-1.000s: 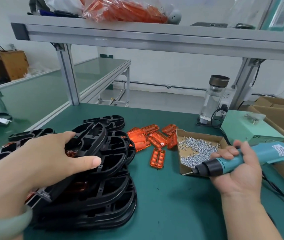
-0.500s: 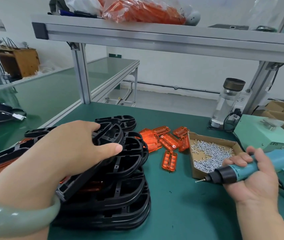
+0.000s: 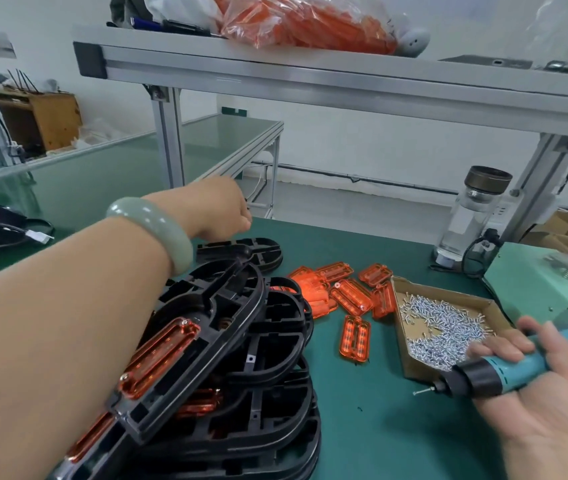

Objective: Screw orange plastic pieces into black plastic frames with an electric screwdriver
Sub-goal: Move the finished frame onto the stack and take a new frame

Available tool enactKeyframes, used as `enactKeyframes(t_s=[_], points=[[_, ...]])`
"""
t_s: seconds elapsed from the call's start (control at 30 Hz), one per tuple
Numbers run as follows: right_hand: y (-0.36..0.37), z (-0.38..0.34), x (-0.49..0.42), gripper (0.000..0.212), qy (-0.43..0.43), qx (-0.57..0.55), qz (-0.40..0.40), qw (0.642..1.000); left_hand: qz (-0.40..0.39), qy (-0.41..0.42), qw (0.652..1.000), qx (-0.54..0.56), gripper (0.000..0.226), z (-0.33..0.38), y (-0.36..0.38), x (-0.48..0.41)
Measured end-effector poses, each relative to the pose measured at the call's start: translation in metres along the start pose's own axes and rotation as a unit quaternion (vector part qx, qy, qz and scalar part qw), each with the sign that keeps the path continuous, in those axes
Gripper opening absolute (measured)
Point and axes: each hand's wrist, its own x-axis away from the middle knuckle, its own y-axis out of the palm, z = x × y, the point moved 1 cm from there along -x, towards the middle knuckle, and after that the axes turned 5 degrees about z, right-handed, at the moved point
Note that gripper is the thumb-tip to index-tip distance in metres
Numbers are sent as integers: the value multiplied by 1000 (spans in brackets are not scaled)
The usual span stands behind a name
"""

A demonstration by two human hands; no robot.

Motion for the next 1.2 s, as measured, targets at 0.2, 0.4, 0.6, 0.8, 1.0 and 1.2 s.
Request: enactKeyframes(t_s=[0.2, 0.4, 0.6, 0.8, 1.0, 1.2], points=[[-3, 2, -4, 14, -13, 10, 5, 1000, -117, 21, 992, -51, 27, -25, 30, -35], [2, 0, -3, 12, -3, 29, 19, 999, -244, 3, 957, -155, 44, -36, 63, -55], [6, -1, -1, 35, 25, 27, -8, 999, -256, 2, 946, -197, 13, -50, 98, -70], [6, 2, -1, 14, 15, 22, 2, 1000, -116, 63, 985, -108, 14, -47, 76, -63], [2, -1, -4, 11, 5, 12, -5, 1000, 16, 71, 996, 49, 40, -32, 36, -50], [4, -16, -2, 25, 21, -4, -41, 999, 80, 180, 980, -9, 49, 37, -20, -4]])
